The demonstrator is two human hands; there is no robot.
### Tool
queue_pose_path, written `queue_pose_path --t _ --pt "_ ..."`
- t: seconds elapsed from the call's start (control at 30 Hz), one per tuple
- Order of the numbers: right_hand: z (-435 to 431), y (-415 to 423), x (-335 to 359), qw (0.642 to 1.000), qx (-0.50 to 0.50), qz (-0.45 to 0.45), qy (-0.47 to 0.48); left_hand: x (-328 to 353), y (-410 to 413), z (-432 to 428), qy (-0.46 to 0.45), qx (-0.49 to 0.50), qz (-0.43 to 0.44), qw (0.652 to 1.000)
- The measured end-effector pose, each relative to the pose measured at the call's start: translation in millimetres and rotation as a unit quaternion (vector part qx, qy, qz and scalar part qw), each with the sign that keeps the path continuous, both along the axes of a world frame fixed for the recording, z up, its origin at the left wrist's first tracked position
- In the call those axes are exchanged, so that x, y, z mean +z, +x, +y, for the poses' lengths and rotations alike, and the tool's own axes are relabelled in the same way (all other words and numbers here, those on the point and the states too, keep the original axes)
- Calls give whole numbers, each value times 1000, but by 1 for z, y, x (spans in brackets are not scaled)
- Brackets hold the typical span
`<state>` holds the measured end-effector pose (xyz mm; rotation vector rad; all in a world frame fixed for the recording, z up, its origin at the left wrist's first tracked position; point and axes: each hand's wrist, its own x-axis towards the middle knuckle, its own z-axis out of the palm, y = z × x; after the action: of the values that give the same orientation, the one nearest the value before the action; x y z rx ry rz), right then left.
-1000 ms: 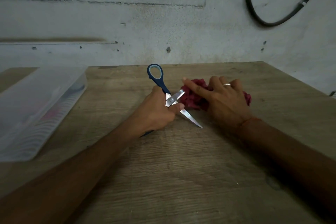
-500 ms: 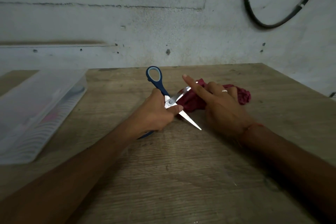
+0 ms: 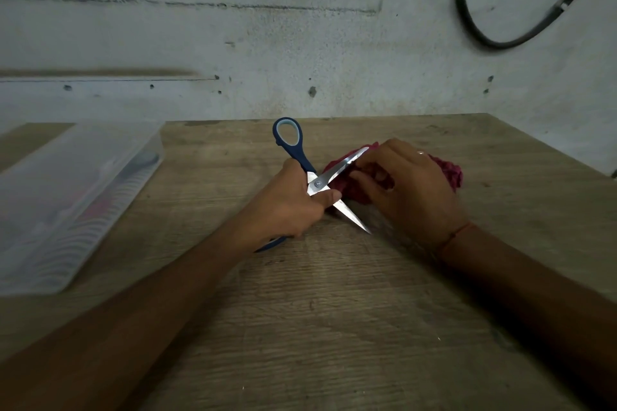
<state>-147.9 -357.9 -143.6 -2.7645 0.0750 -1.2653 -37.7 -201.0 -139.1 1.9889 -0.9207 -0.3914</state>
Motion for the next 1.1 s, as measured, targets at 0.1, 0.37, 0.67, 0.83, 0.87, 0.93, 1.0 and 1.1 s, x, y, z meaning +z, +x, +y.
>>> queue_pose_path --t 0.1,0.37,0.67,0.83,0.87,0.93,1.0,1.1 --pt "4 3 -1 999 -21 12 30 1 1 1 -20 1 4 1000" --pt "-2 3 0 997 -18 80 17 -6 13 4 -44 15 14 999" --pt "5 12 3 1000 20 3 4 -6 11 0 -34 24 13 999" --pt "18 14 2 997 55 -22 38 -5 10 0 -32 25 20 999" --pt "19 14 3 996 68 -21 50 -5 9 0 -33 22 19 999" --pt "23 15 3 994 85 -19 71 -6 8 -1 -35 17 14 999" --pt "28 16 4 988 80 -20 128 -7 7 -1 -24 28 -10 999" --pt "35 16 7 962 10 -8 274 -6 5 -1 -20 42 -33 998"
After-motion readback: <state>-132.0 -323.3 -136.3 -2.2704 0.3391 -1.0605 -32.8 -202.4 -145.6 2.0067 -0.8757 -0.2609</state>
